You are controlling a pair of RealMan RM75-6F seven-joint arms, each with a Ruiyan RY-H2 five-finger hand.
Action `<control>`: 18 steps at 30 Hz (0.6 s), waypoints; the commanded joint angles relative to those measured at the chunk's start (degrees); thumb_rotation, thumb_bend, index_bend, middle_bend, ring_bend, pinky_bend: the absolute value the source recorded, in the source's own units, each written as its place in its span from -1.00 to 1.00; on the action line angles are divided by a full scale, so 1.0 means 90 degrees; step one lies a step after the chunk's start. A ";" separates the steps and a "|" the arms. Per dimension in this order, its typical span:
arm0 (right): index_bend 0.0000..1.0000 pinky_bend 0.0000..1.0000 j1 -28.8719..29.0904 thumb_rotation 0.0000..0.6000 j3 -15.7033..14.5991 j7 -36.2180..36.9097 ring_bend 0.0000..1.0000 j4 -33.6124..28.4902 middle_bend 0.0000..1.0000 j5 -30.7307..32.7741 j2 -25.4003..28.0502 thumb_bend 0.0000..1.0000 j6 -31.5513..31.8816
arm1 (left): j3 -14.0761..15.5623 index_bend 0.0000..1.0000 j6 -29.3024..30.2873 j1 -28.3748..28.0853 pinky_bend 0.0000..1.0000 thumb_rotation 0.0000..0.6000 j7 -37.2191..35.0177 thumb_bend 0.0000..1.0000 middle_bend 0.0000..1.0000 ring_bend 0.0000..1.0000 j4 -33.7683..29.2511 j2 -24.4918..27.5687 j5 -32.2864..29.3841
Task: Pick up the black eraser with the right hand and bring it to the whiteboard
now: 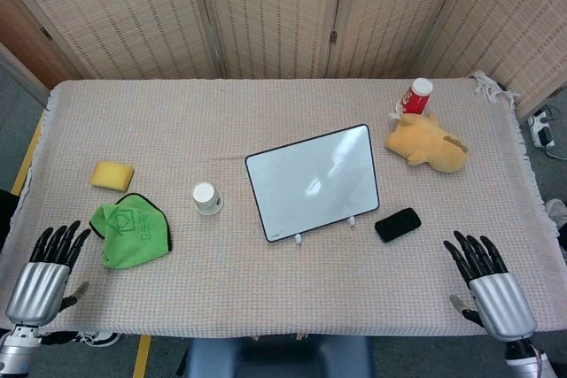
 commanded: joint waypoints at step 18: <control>-0.73 -1.00 0.1835 1.00 0.1288 -0.1928 -1.00 -0.0931 -1.00 0.2762 0.0449 -0.49 -0.2919 | -0.0111 -1.00 -0.0269 -0.0151 -1.00 1.00 -0.0140 -0.48 -1.00 -1.00 0.0064 0.0036 -0.0225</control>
